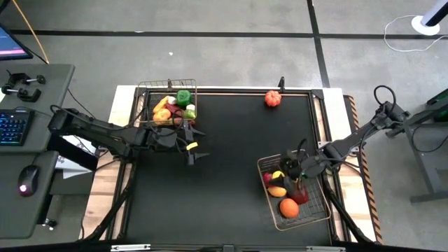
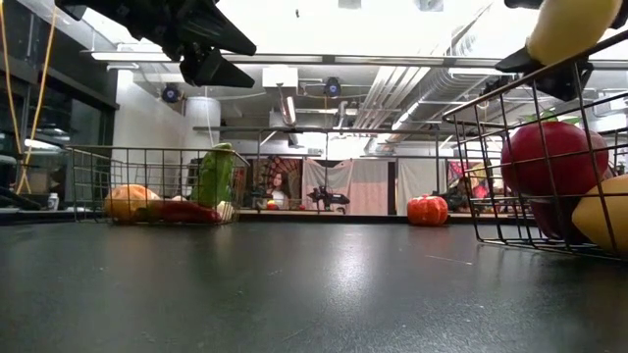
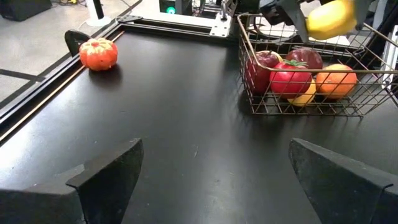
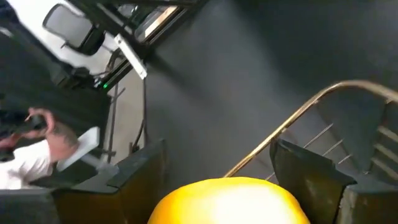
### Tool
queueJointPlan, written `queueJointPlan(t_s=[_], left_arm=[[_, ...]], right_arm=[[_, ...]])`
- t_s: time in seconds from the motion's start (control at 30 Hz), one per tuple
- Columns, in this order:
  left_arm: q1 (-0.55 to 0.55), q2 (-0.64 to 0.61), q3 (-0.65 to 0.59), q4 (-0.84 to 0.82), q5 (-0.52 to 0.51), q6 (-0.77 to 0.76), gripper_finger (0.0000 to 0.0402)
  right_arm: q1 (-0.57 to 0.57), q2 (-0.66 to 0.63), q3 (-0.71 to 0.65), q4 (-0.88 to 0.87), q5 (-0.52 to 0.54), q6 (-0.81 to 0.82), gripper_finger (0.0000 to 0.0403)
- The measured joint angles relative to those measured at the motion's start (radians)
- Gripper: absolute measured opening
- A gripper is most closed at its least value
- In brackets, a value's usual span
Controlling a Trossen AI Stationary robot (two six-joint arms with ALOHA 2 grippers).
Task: Sort produce into baskets
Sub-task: Put the yellow lemon into the bottom wire basket
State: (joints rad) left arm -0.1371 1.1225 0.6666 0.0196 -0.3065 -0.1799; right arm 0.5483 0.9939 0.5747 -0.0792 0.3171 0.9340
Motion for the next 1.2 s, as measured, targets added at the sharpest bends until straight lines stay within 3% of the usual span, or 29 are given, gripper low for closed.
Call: queueJointPlan(t_s=[0.17,0.5,0.97,1.2], left_arm=[[0.000,0.000,0.000,0.000,0.000,0.000,0.0392],[0.000,0.000,0.000,0.000,0.000,0.000,0.0392],[0.000,0.000,0.000,0.000,0.000,0.000,0.0392],[0.000,0.000,0.000,0.000,0.000,-0.001,0.0392]], right_arm=[[0.009,0.000,0.000,-0.006,-0.076,0.075,0.0288],[0.009,-0.001,0.000,0.000,-0.078,0.278,0.0288],[0.008,0.000,0.000,-0.014,0.016,0.116,0.0289],[0.008,0.000,0.000,-0.015,0.017,0.130,0.0289]])
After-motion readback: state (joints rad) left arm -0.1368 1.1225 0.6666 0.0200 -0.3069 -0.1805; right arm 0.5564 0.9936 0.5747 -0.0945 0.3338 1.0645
